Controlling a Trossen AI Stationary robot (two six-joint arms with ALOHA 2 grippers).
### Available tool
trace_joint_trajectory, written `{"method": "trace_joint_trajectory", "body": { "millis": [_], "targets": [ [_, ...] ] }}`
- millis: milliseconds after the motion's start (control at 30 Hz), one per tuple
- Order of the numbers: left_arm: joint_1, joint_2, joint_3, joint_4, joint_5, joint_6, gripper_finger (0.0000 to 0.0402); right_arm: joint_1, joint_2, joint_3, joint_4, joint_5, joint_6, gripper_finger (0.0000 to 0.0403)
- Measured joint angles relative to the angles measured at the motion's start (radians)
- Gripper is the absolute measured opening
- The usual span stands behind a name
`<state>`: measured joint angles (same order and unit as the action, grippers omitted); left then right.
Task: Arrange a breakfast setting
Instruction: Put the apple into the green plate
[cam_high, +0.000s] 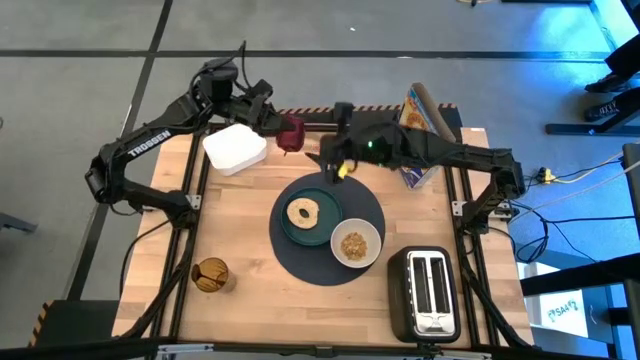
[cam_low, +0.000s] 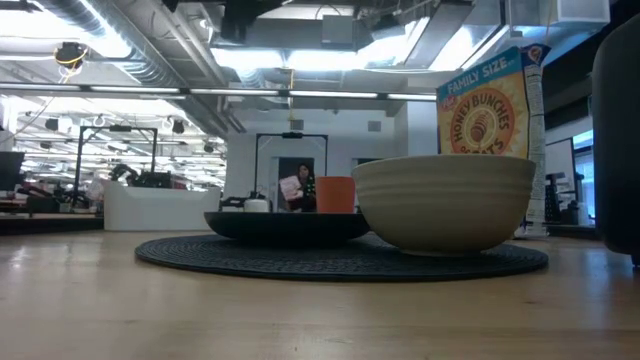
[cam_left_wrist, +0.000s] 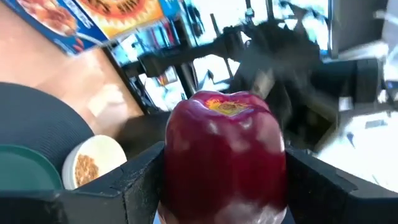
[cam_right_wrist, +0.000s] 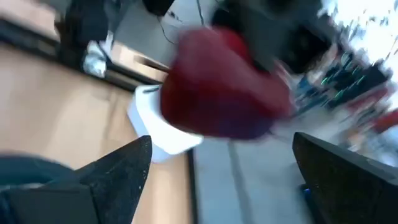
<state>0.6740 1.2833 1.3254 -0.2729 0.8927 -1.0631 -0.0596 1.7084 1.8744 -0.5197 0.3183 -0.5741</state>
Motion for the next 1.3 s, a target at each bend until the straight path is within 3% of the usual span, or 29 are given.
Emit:
{"method": "trace_joint_trajectory", "body": {
  "millis": [167,367,567,767,1100,1300],
  "targets": [
    [-0.009,0.001,0.000,0.007,-0.037,-0.052,0.0273,0.037,0.002,0.000,-0.001,0.040,-0.193,0.0378],
    [-0.008,0.005,0.000,0.006,-0.032,-0.144,0.0273,0.061,0.002,0.000,0.062,0.225,-0.447,0.0378],
    [-0.004,0.007,0.000,0.006,-0.133,-0.241,0.0273,0.099,0.002,0.000,0.180,0.239,-0.583,0.0378],
    [-0.004,0.017,0.000,0.075,-0.112,-0.466,0.0272,0.115,0.002,0.000,0.149,0.224,-0.643,0.0378],
    [-0.040,0.053,0.000,0.187,-0.068,-0.560,0.0272,0.112,0.031,0.000,0.162,0.176,-0.677,0.0378],
    [-0.070,0.064,0.000,0.224,-0.059,-0.586,0.0272,0.106,0.047,0.001,0.179,0.256,-0.692,0.0365]
  ]
}}
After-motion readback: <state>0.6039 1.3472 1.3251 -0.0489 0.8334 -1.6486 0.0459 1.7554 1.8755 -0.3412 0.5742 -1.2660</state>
